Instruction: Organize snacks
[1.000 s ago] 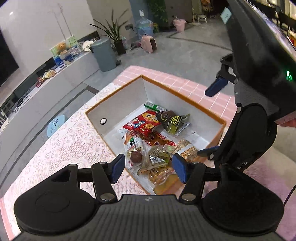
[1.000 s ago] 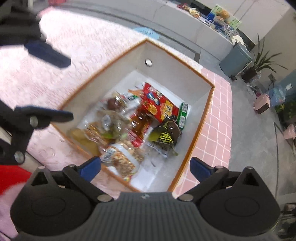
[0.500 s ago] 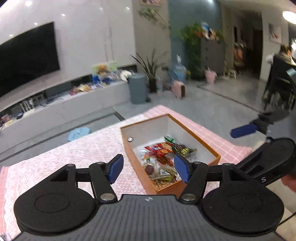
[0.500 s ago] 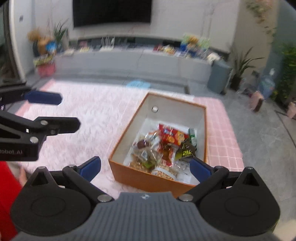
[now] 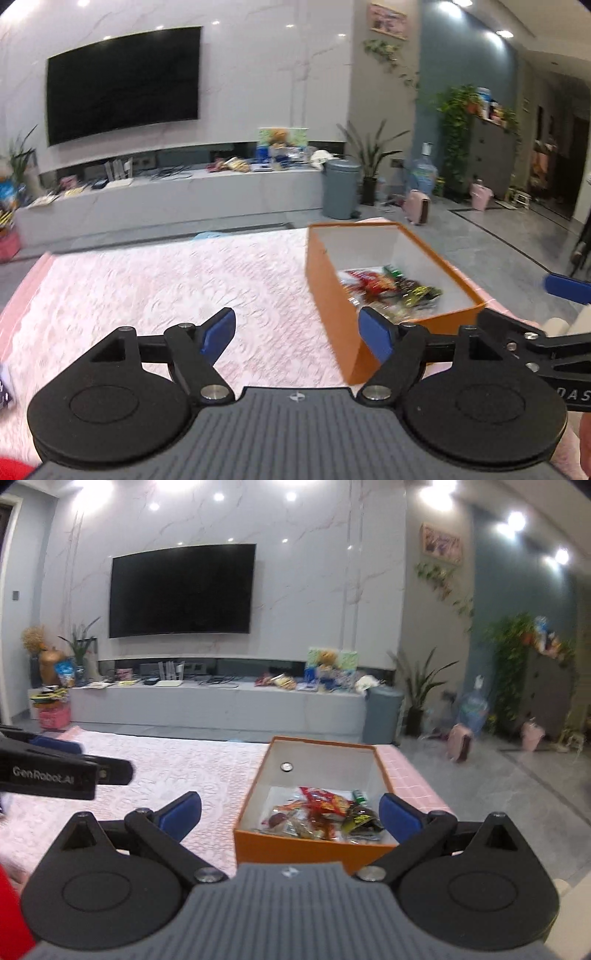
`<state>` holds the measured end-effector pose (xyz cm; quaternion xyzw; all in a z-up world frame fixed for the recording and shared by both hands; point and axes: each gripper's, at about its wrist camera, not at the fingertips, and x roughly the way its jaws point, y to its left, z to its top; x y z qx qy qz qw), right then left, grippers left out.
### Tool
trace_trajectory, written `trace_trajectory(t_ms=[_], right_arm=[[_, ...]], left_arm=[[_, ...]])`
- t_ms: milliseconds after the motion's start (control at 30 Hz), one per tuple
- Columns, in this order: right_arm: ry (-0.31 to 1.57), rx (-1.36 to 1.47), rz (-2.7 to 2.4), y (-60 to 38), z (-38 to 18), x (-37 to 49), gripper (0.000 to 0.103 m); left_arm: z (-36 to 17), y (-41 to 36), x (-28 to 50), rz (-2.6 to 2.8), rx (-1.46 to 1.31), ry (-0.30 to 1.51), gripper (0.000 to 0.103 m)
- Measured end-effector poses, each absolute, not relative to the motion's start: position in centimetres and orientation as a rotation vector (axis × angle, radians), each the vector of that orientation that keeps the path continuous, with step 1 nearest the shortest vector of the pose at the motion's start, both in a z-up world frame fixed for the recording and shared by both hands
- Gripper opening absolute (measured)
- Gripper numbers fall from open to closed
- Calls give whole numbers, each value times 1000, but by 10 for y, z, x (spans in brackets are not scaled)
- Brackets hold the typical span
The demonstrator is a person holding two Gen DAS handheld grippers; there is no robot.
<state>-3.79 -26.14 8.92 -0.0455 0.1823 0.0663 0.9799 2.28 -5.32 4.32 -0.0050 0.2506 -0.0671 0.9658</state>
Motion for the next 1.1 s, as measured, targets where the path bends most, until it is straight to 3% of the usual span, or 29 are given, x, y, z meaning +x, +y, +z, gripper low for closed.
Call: trace_trajectory(t_ms=[367,1100], right_arm=[[365,-83,29,-252,42,-29,100],[452,11,105,-266,29,-18,100]], left_arm=[[9,-40,21,-70,-36,569,92],[-6,-53,28,-58,5,668,92]])
